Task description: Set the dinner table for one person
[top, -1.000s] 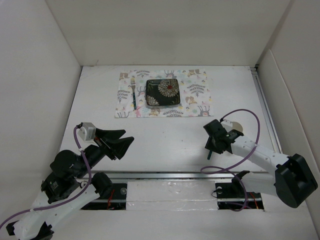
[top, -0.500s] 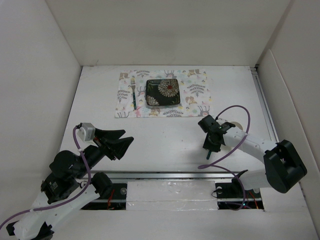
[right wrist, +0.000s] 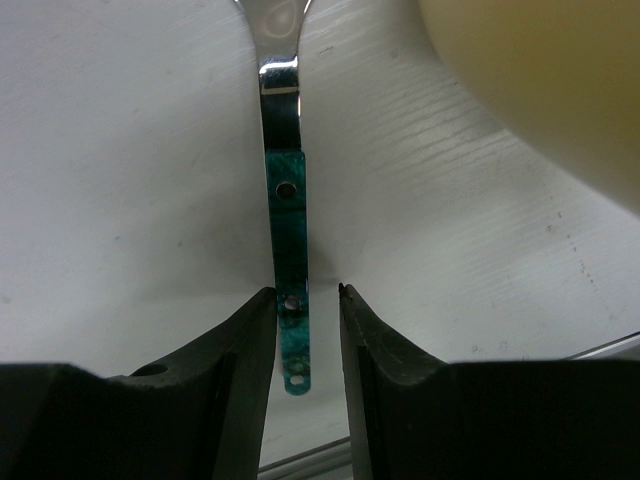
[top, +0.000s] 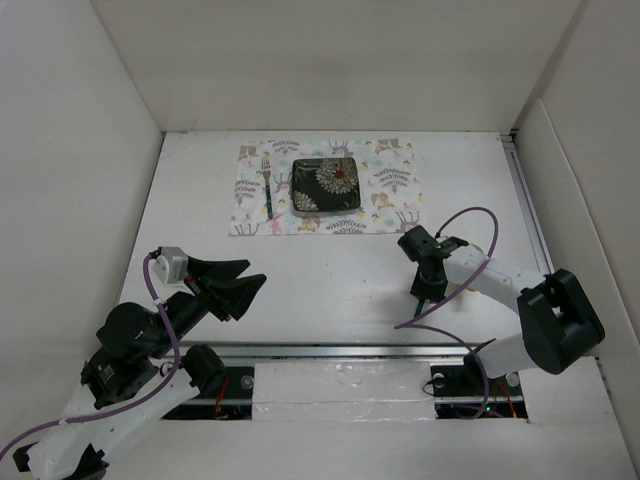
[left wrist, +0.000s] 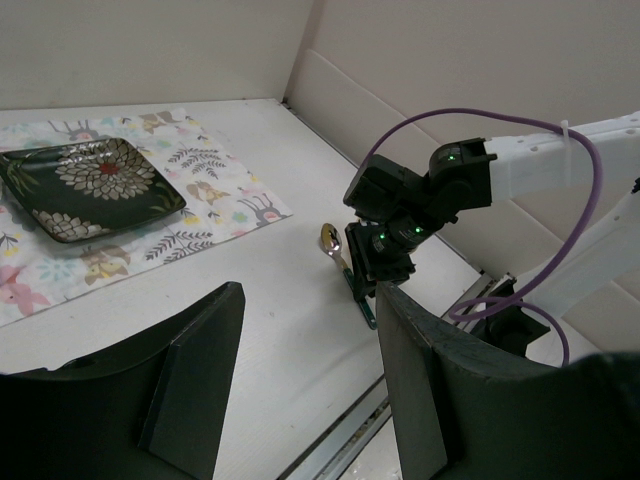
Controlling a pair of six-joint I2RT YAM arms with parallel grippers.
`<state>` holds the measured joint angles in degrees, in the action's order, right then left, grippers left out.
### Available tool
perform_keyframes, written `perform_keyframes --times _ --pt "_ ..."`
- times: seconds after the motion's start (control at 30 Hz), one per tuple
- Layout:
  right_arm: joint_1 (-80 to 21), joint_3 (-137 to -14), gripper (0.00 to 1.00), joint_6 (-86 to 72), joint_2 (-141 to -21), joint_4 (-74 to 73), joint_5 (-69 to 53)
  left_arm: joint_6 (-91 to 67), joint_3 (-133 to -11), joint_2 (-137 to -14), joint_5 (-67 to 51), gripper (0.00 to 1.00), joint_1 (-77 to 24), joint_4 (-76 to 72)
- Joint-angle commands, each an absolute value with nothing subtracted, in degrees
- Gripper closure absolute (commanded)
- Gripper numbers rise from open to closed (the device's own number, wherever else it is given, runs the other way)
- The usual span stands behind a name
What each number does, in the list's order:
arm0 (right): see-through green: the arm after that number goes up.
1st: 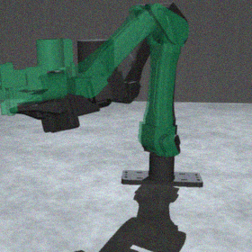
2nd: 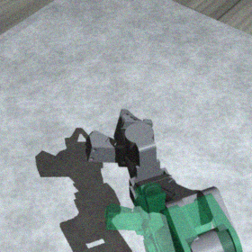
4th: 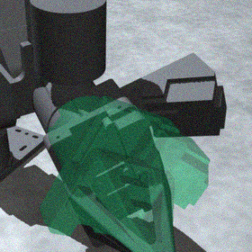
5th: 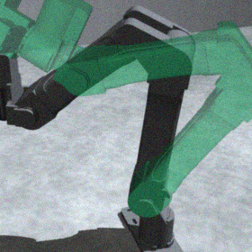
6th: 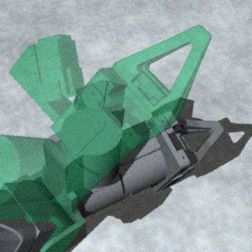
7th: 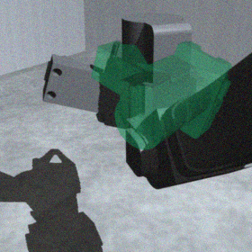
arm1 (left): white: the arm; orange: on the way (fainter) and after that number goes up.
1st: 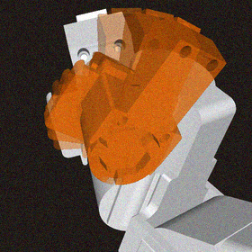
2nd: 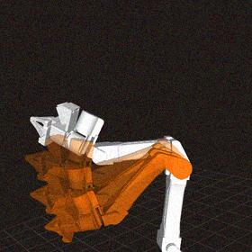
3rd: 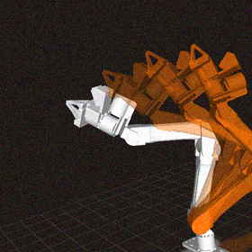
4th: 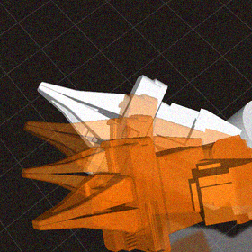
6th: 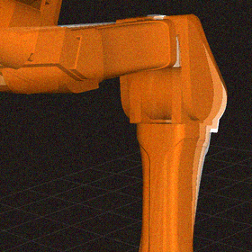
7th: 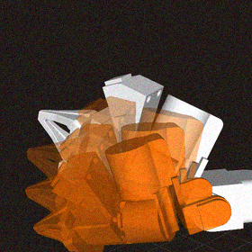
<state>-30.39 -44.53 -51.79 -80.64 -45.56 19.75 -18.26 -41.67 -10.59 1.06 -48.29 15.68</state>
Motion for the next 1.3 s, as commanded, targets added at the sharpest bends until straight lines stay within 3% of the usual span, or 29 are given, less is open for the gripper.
perform_keyframes --times 0.0,0.27,0.47,0.6,0.8,0.97,1.27 --pt "-28.22 -45.97 0.63 -48.79 -82.0 -44.04 21.97 -17.67 -41.13 -9.41 0.35 0.49 -48.43 12.66" --pt "-20.75 -47.02 0.64 -38.42 -82.88 -37.18 19.87 -17.58 -40.96 -10.54 -1.41 0.49 -48.43 12.39" --pt "-20.74 -48.51 0.79 -33.66 -85.52 -34.98 16.01 -17.58 -41.04 -10.99 -0.61 0.49 -48.43 12.31" --pt "-23.99 -47.55 0.98 -33.92 -85.52 -33.49 15.11 -17.49 -41.04 -11.51 -0.62 0.48 -48.43 12.31" --pt "-28.65 -48.77 1.0 -35.42 -79.91 -34.45 18.02 -17.67 -40.96 -12.66 2.28 0.47 -48.43 12.66" --pt "-26.89 -59.77 1.0 -25.4 -79.72 -34.28 18.98 -18.1 -41.13 -13.89 5.45 0.45 -48.43 13.27" --pt "-21.36 -90.38 1.0 -12.57 -104.48 -30.23 10.2 -18.72 -41.13 -17.57 10.81 0.41 -48.43 14.32"
